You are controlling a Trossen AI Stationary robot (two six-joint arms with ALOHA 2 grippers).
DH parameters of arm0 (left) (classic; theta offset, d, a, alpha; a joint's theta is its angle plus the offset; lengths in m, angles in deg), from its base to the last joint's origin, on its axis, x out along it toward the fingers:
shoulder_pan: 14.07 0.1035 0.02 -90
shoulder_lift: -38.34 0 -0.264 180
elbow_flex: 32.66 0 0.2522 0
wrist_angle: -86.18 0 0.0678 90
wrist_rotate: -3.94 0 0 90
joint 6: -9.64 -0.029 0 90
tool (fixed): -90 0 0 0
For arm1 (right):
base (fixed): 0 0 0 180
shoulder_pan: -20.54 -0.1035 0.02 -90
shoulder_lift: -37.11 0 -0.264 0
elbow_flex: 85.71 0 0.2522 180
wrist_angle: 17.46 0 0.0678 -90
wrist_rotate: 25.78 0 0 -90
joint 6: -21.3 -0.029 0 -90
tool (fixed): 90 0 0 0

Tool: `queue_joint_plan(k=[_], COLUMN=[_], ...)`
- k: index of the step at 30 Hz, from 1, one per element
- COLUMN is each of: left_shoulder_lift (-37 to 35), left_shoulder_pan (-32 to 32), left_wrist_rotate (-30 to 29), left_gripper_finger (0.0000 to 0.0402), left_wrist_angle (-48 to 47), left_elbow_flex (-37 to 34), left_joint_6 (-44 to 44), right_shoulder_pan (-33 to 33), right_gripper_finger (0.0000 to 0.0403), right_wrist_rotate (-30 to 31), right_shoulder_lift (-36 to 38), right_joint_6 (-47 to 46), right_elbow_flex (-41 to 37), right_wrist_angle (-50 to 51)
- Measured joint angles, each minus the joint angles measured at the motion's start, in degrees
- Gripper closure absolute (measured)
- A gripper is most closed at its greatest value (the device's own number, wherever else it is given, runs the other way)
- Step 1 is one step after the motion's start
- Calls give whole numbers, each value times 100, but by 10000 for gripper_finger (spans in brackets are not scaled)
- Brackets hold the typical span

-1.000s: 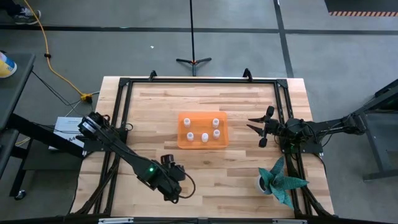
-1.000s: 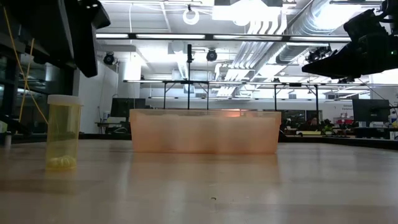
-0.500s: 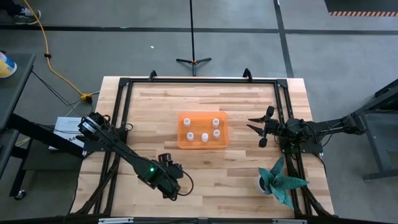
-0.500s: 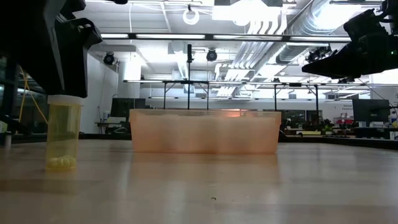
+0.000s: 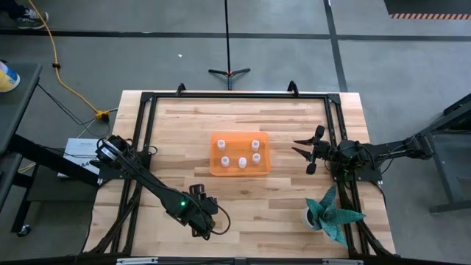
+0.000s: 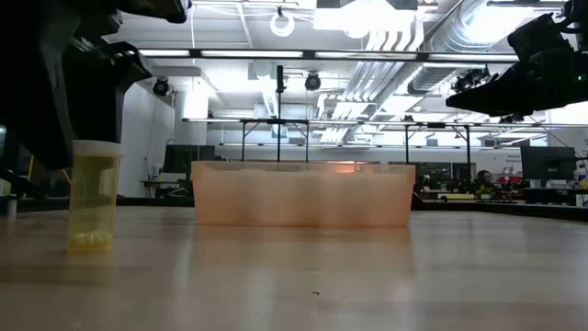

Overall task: Pick and place pill bottles into a basket
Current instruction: Put the yellow pill bottle in the orange bin

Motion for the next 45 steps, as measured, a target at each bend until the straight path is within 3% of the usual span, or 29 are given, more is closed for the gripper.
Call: queue_joint_plan(k=[25, 36, 45], left_shoulder_lift=[2, 2, 2], left_shoulder_pan=[52, 86, 124], left_wrist_rotate=[-118, -124, -113], left_gripper_finger=[132, 201, 246], left_wrist_angle=[32, 30, 5], left_elbow_flex=[0, 0, 23], left_joint_6=[-115, -178, -871], right_shoulder_pan=[0, 1, 0], right_gripper_finger=[295, 295, 295], right_wrist_rotate=[0, 0, 0], right_shoulder_lift=[0, 0, 0], right_joint_6=[0, 0, 0], right_elbow_flex=[0, 0, 0], right_wrist_angle=[0, 0, 0])
